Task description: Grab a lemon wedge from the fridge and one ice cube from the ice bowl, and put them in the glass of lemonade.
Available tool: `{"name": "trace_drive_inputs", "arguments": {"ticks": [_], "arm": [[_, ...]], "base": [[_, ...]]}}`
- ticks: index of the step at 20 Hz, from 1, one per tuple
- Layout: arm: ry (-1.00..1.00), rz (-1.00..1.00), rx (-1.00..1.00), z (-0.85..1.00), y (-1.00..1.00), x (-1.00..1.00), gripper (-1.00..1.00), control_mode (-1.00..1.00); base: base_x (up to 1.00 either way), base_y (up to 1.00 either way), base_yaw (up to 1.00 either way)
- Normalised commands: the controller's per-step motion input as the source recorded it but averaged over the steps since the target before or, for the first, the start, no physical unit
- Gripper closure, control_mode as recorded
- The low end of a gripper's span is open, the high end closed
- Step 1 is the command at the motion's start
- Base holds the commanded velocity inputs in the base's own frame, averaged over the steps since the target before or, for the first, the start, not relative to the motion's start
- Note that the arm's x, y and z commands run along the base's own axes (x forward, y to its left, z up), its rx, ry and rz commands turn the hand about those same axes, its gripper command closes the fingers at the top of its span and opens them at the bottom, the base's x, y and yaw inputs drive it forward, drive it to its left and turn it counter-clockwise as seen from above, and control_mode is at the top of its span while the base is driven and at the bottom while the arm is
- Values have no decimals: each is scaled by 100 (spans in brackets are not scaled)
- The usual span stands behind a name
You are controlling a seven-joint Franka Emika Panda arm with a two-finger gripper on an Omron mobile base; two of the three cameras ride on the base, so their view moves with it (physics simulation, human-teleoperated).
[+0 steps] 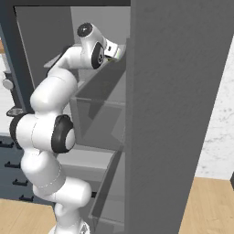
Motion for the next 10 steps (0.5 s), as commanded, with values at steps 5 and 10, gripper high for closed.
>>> {"name": "trace_drive_inputs", "arguments": {"ticks": [5, 10], "arm": [[11, 0, 0, -11, -2, 64, -100, -100], [11, 0, 0, -13, 0, 59, -100, -100]], "base": [[0, 0, 0], [0, 0, 0]]}}
